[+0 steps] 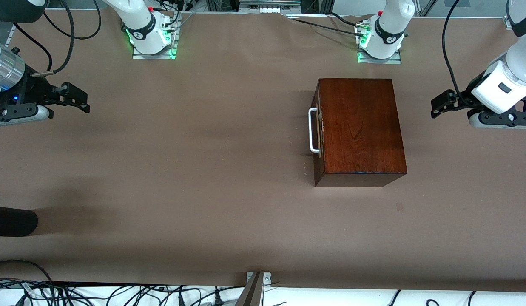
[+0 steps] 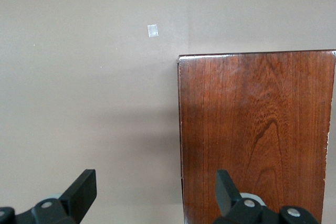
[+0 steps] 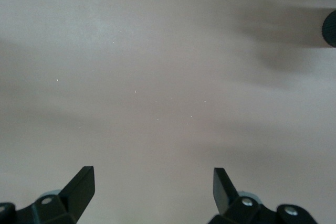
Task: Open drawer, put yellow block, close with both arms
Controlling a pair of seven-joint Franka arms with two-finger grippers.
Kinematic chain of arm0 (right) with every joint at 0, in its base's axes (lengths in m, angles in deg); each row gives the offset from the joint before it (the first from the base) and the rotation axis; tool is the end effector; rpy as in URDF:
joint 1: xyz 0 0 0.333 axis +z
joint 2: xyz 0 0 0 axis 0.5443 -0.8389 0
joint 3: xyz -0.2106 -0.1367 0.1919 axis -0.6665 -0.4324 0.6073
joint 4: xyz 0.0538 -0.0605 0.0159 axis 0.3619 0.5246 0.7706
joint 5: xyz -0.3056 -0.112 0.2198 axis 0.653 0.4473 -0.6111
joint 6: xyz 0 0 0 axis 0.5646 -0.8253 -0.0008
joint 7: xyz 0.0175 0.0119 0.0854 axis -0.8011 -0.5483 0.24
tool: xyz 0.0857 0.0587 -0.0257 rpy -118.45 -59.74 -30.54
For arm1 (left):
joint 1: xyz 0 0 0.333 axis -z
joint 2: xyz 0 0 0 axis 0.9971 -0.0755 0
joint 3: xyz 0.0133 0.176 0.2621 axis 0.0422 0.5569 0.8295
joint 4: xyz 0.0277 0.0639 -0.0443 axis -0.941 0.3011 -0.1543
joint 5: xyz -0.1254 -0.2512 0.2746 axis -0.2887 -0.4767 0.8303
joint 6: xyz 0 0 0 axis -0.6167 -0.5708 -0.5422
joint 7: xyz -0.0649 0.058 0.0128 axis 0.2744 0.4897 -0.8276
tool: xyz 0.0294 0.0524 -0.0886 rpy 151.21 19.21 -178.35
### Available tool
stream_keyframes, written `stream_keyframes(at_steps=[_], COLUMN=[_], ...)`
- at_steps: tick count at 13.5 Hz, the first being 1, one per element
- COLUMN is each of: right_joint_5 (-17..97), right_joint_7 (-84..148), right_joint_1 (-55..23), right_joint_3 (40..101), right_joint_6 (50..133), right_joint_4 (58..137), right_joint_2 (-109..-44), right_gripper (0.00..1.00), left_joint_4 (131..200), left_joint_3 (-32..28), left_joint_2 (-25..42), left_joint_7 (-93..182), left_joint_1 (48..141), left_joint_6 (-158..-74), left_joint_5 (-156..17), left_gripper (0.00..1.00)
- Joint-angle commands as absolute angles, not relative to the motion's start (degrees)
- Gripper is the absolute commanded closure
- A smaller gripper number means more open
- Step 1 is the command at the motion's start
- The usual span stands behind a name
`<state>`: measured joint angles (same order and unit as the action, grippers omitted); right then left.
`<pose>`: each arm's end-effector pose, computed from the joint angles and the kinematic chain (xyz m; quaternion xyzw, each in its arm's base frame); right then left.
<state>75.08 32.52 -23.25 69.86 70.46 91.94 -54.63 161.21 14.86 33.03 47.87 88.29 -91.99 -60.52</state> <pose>0.5683 0.0402 0.5853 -0.9969 -0.0778 0.0075 0.0126 0.5588 -0.0370 0.5749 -0.9996 0.0067 0.0287 0.0016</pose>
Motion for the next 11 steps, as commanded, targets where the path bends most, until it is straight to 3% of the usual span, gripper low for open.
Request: stream_keyframes(at_steps=[1, 11], right_joint_5=[74.8, 74.8], right_joint_7=[32.2, 32.2], right_joint_1=[-24.0, -24.0], right_joint_3=[70.4, 70.4], right_joint_6=[69.5, 69.5], right_joint_4=[90.8, 90.8], right_joint_2=[-55.0, -55.0], right_gripper=[0.00, 0.00], left_joint_4=[161.6, 161.3], left_joint_3=[14.2, 13.7], left_joint_2=[33.5, 33.3], left_joint_7=[47.3, 47.3], left_joint_1=[88.0, 88.8], left_joint_6=[-93.3, -93.3], left_joint_5=[-59.9, -60.0], left_gripper=[0.00, 0.00])
